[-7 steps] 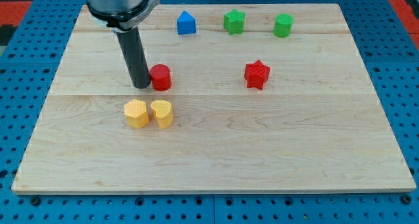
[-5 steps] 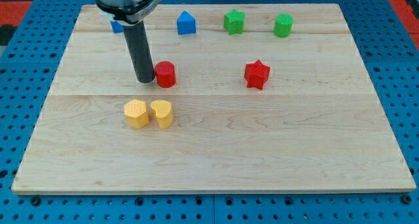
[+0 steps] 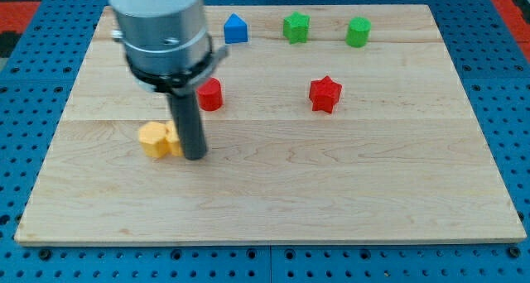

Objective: Move the yello heart to the left of the red circle

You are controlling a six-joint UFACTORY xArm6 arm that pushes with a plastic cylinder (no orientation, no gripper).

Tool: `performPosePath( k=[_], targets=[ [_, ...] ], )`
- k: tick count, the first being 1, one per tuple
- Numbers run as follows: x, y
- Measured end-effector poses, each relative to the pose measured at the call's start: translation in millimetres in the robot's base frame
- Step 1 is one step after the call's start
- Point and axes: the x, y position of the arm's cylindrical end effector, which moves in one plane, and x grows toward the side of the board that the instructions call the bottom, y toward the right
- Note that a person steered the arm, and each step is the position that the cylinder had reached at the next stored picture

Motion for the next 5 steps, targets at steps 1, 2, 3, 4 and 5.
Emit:
performPosePath(
  k=[1,2,3,4,5],
  targets=[
    [-8.1,-27.9],
    [-30.3,-53.5],
    [-59.6,-67.0],
    [-81.6,-78.7],
    [-87.8,-87.1]
  ],
)
